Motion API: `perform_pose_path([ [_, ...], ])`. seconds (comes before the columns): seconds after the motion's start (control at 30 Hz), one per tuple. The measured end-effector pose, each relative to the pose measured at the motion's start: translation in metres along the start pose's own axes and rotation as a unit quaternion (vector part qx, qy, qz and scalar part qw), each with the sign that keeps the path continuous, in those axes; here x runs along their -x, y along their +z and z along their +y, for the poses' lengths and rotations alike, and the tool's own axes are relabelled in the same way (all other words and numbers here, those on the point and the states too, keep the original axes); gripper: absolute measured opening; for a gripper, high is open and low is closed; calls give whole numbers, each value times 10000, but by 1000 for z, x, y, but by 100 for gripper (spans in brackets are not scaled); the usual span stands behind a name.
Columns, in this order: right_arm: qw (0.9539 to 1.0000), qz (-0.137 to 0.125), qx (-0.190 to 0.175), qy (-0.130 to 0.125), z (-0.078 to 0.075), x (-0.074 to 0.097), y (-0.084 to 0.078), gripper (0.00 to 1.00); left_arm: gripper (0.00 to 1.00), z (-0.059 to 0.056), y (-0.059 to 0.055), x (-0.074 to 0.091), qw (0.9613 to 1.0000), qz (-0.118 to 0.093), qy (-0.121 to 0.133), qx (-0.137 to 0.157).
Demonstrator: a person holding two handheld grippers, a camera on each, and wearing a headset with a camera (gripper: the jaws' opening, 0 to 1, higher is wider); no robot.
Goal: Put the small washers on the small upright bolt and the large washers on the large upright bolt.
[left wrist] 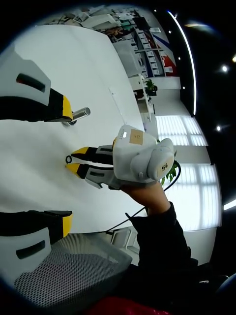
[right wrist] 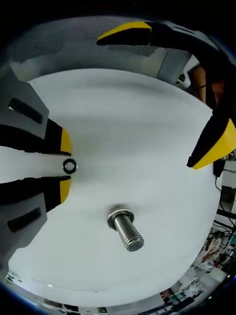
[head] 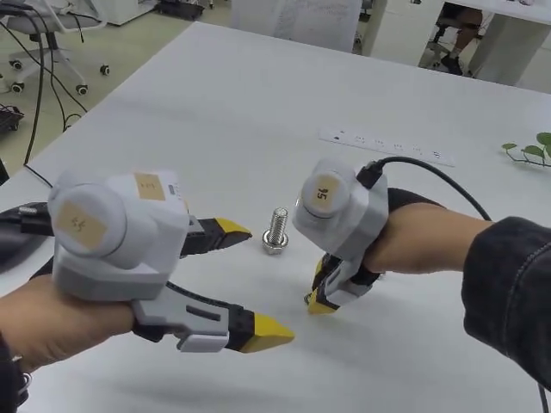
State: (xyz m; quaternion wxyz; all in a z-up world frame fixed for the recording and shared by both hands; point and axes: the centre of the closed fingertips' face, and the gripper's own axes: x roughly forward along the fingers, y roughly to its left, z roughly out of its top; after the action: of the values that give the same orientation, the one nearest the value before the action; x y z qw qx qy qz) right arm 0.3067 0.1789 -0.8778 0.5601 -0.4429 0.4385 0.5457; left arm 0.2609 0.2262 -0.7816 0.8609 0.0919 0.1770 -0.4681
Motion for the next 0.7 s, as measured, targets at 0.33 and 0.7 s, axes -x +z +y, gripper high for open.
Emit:
perform_pose_path([
  [0.33, 10000, -44, -37, 9, -1, 0, 0, 17, 73, -1, -1, 0, 10000, 6, -22, 15],
  [0.7, 9999, 30, 103, -20, 1, 0, 1, 14, 73, -1, -1, -1, 10000, -2, -28, 32],
])
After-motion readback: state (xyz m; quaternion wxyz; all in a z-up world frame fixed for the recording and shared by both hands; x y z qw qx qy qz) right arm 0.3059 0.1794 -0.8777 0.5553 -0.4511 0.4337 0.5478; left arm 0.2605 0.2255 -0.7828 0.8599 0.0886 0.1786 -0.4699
